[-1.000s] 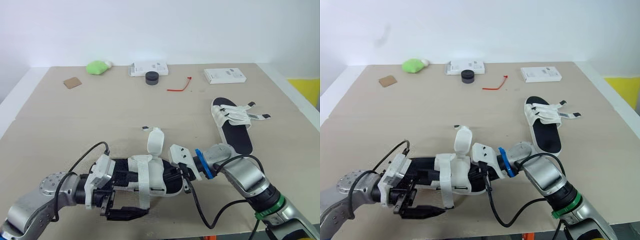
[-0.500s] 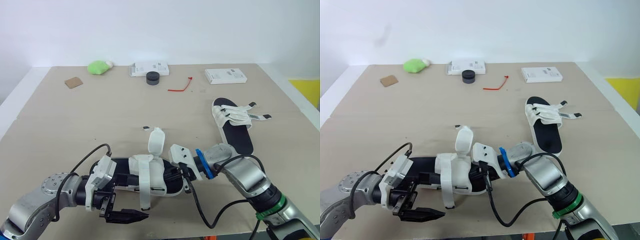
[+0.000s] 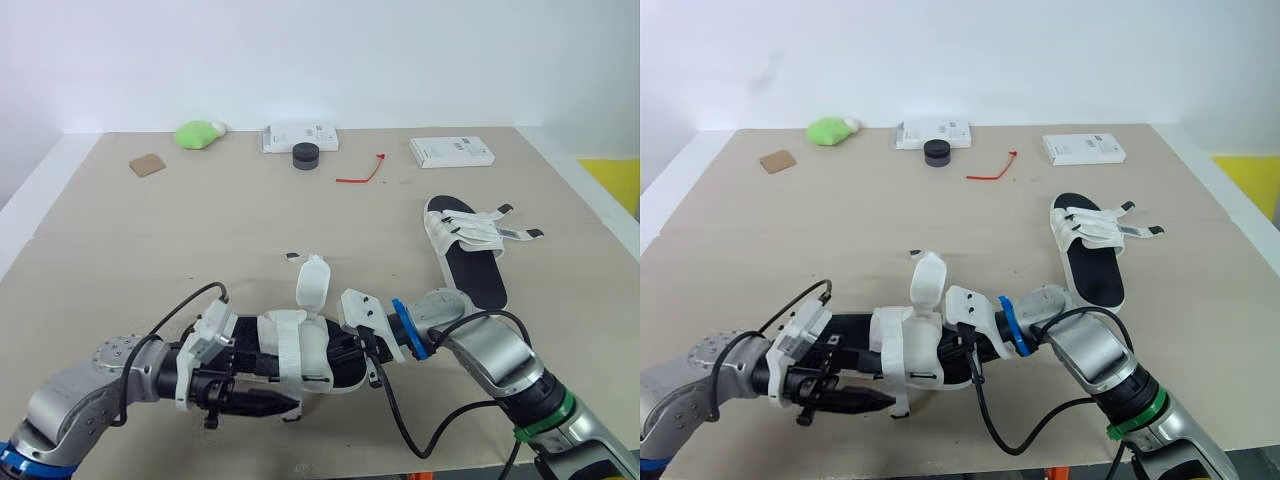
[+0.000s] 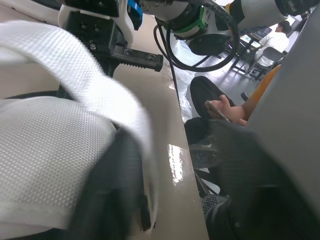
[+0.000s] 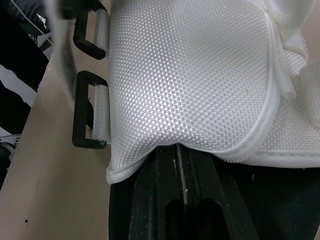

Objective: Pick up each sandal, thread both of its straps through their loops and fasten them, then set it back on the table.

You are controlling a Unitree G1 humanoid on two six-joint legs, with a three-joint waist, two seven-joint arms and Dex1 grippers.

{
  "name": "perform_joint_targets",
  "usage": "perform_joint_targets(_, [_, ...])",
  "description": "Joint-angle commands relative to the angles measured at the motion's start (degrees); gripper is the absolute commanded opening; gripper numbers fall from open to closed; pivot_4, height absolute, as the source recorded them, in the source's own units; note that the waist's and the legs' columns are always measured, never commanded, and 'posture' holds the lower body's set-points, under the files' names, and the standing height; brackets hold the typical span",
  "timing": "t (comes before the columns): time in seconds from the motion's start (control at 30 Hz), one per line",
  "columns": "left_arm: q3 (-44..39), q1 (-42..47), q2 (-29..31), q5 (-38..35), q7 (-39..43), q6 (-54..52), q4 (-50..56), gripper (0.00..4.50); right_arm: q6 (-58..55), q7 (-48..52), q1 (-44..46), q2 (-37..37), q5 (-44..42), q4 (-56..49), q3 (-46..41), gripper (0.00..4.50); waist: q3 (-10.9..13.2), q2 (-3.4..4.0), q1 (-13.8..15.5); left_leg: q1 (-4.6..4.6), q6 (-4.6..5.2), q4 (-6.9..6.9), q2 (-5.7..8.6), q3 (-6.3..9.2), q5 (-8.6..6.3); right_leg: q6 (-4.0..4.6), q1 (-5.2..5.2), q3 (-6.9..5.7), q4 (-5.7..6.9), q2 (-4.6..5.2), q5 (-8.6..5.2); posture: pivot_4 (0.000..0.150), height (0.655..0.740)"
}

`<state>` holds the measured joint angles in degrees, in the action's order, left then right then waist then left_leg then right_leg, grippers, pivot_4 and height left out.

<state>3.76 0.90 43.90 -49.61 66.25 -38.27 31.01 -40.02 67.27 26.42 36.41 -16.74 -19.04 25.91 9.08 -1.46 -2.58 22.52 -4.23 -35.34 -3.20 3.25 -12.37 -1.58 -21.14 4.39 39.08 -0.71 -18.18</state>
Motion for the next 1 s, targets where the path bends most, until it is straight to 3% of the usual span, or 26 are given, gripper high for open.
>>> perform_joint_targets(0.03, [1.0, 0.6, 0.0, -1.6, 1.2, -1.4, 0.6, 0.17, -2.6, -0.2, -1.7, 1.8, 0.6, 0.9, 1.8, 0.00, 0.0, 0.00, 0.0, 0.01, 0.00, 0.00, 0.01, 0.00, 0.00, -0.01, 0.00, 0.00, 0.00, 0.00, 0.00, 0.150, 0.7400])
perform_joint_targets(0.3, [0.2, 2.1, 1.0, -2.3, 1.6, -3.5, -0.8, 0.08, -2.8, -0.4, -1.8, 2.0, 0.3, 0.5, 2.0, 0.00, 0.0, 0.00, 0.0, 0.02, 0.00, 0.00, 0.02, 0.00, -0.01, -0.02, -0.01, 0.00, -0.01, 0.02, -0.01, 0.150, 0.7400])
perform_joint_targets(0.63, [-3.3, 16.1, 0.0, -12.7, -2.3, -17.2, -10.6, 0.08, -3.8, -1.4, -2.9, 1.5, -0.4, -1.4, 2.7, 0.00, 0.0, -0.03, 0.0, 0.06, 0.04, -0.02, 0.06, 0.05, -0.03, -0.06, -0.02, -0.03, -0.01, 0.01, -0.03, 0.150, 0.7400])
perform_joint_targets(1.0, [-3.6, 29.5, -1.9, -16.7, -2.5, -28.2, -21.7, 0.08, -7.6, -4.6, -6.5, 1.1, -2.5, -7.0, 2.7, 0.00, 0.0, -0.03, 0.0, 0.14, 0.19, -0.01, 0.11, 0.16, -0.16, -0.03, -0.04, -0.11, -0.01, 0.02, -0.19, 0.150, 0.7400])
